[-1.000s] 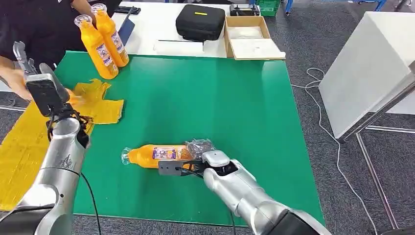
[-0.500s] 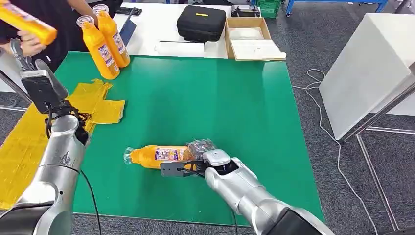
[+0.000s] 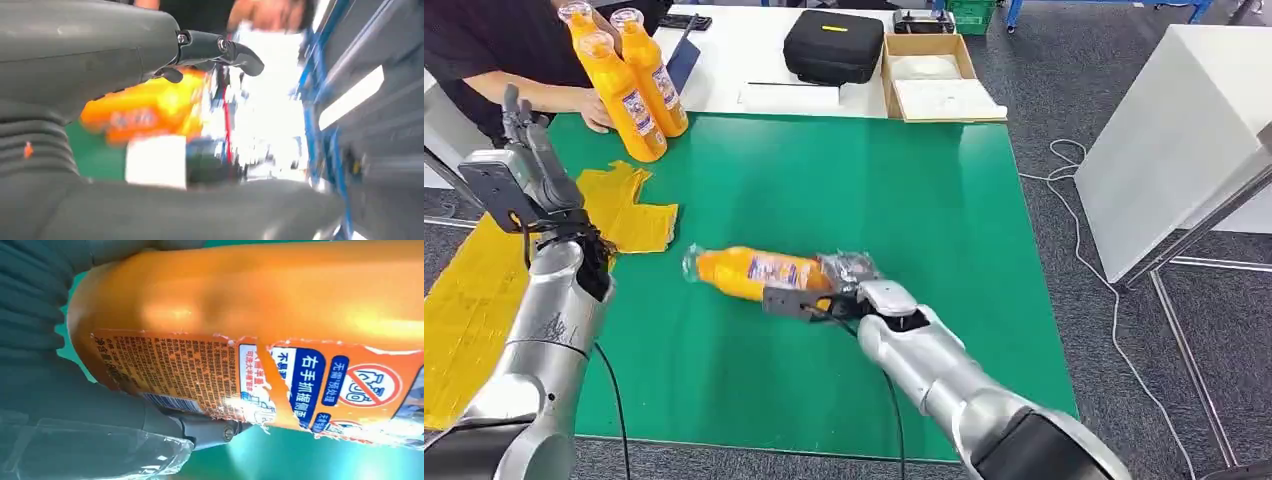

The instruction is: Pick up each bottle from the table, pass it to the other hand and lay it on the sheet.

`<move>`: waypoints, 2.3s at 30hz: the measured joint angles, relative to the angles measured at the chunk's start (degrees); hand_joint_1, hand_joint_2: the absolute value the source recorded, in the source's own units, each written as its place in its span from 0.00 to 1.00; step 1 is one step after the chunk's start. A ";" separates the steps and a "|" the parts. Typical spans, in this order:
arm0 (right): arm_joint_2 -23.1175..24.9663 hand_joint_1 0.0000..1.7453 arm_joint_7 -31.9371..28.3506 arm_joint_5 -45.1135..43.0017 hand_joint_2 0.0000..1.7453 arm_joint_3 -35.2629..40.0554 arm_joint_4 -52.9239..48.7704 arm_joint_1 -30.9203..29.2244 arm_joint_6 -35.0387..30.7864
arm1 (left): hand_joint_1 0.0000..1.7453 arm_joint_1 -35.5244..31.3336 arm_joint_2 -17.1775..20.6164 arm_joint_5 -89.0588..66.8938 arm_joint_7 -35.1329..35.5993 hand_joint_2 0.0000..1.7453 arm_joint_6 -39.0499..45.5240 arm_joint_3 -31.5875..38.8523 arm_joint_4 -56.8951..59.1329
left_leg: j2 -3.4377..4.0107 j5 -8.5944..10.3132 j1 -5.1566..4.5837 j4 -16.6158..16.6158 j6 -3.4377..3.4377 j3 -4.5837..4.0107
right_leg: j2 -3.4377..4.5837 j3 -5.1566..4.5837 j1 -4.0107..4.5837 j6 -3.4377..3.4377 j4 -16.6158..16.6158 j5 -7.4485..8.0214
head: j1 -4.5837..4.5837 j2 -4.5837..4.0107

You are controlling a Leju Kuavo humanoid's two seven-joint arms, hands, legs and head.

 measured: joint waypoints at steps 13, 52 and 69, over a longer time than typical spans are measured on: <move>-4.98 1.00 -2.01 -5.46 1.00 -12.43 -27.26 0.94 -0.19 | 0.00 8.05 -1.64 7.27 6.55 1.00 -12.56 -2.23 -7.63 | -0.04 -0.02 0.01 0.00 0.00 -0.19 | -0.03 -0.15 0.00 0.00 -0.01 -0.03 | 0.00 0.00; -2.62 1.00 1.40 -8.32 1.00 -3.10 -30.46 7.62 -1.85 | 0.00 3.45 -5.38 39.06 21.29 1.00 -26.79 -21.29 -12.76 | -0.09 -0.01 -0.01 0.00 0.01 -0.30 | -0.09 -0.24 0.00 0.02 -0.02 -0.02 | 0.00 0.00; -2.71 1.00 1.40 -7.78 1.00 -3.38 -29.72 7.97 -2.00 | 0.12 3.34 -5.42 40.17 21.57 1.00 -25.69 -23.04 -13.75 | -0.08 -0.01 -0.03 0.01 0.01 -0.27 | -0.08 -0.27 0.01 0.01 -0.02 -0.02 | 0.00 0.00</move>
